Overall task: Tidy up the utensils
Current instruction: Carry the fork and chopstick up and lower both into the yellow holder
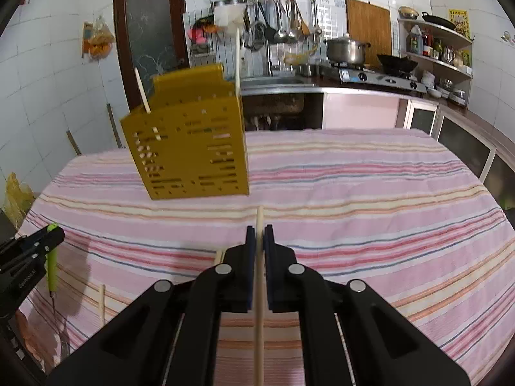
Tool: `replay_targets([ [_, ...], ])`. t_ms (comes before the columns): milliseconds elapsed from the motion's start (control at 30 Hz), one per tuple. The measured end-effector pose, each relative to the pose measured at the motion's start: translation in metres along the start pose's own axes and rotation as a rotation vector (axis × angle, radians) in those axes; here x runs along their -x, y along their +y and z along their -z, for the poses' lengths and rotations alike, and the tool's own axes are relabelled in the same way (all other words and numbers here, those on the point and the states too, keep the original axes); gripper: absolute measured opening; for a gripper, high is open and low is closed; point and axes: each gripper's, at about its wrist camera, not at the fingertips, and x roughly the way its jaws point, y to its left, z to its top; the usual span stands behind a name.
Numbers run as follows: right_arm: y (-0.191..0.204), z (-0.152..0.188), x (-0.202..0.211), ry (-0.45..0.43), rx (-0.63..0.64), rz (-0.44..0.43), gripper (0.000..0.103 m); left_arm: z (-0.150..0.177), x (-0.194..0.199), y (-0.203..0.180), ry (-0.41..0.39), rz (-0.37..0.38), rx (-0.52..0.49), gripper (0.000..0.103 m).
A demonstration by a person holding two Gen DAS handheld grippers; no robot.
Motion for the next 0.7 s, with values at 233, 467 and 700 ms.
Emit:
replay_targets([
  [233,-0.001,-0.004,0.018,-0.094,-0.013,-0.027,0.006,-0.003,0.013,0.007,-0.057,-0.002,0.018,0.020],
  [467,-0.006,-0.007,0.041,-0.203,-0.034,-0.052,0.006,-0.005,0.029,0.013,-0.120,0.005,0.040,0.020],
  [700,-0.014,-0.008,0.065,-0.307,-0.063,-0.069,0.006,-0.007,0.050,0.019,-0.196,0.013,0.070,0.020],
])
